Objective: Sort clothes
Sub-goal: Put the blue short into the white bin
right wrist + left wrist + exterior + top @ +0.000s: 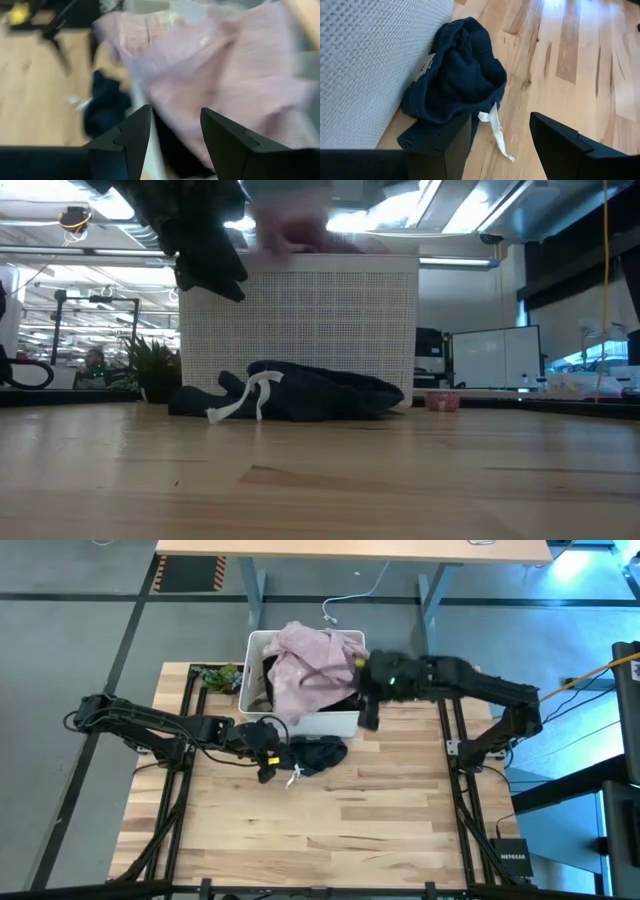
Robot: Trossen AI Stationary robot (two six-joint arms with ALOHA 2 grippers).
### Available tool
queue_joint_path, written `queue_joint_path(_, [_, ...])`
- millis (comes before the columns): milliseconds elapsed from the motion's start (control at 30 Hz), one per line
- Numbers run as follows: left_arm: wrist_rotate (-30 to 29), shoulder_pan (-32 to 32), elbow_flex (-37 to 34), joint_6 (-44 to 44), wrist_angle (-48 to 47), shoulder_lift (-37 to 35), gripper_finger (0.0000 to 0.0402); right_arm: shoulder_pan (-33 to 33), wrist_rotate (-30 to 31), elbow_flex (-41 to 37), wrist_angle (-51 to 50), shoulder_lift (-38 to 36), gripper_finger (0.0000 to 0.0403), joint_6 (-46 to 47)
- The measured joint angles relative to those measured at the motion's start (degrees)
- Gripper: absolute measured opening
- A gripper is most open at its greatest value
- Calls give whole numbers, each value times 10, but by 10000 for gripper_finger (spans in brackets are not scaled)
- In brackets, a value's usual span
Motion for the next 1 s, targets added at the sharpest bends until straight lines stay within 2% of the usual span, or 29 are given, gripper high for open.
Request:
queue_joint_path(200, [1,0,0,0,0,0,198,76,-37,-136,35,2,204,6])
queue_joint_path(333, [2,0,0,0,0,0,198,111,-34,-260,148,1,247,-20])
queue_joint_path(500, [2,0,0,0,0,0,198,127,-20,-383,343,36,297,-30])
queue_joint_path(633, [2,0,0,0,0,0,198,127,-16,-421,434,83,313,-37])
queue_joint_path(1000, [2,0,0,0,0,0,198,91,-1,-421,503,201,308,-43])
